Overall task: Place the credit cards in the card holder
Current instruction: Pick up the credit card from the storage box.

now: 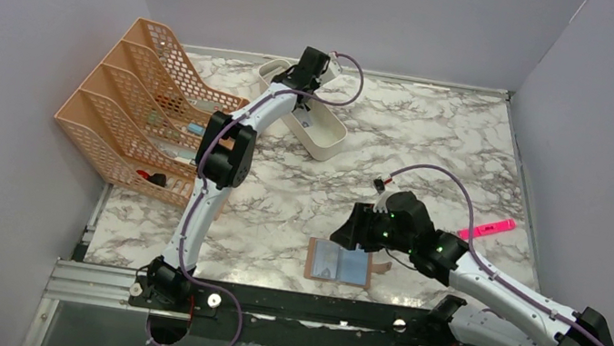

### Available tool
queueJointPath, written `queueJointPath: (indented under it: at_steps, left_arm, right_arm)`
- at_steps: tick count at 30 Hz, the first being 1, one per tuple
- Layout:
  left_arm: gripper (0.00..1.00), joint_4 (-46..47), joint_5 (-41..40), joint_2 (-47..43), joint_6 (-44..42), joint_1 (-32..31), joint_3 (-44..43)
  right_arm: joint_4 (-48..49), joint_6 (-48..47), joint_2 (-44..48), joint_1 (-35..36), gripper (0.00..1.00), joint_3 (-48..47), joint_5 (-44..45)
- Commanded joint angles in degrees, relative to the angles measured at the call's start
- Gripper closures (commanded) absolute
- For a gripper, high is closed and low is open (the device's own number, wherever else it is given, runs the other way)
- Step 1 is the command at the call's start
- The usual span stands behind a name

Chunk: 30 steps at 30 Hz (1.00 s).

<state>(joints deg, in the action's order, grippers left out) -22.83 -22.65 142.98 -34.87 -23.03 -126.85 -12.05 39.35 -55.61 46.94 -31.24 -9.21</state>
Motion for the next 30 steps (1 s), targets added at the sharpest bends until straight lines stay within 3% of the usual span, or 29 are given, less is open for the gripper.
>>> queueJointPath:
  at_steps: [1,6,30]
  left_arm:
    - [0.84,1.62,-2.53,-0.28,-1.08,-0.08,-0.99]
    - [1.00,1.59,-2.49,-0.67,-1.07,-0.25,-0.55]
    - [1.00,-0.12,1.62,-8.98,5.75,-5.37,8.02]
  right_arm:
    - [1.11,-0.42,-0.05,0.35,0.38,-1.15,1.60]
    - [1.08,-0.42,-0.27,0.35,0.38,-1.27,1.45]
    - [2.12,0.20,0.56,0.35,0.38,-0.16,0.75]
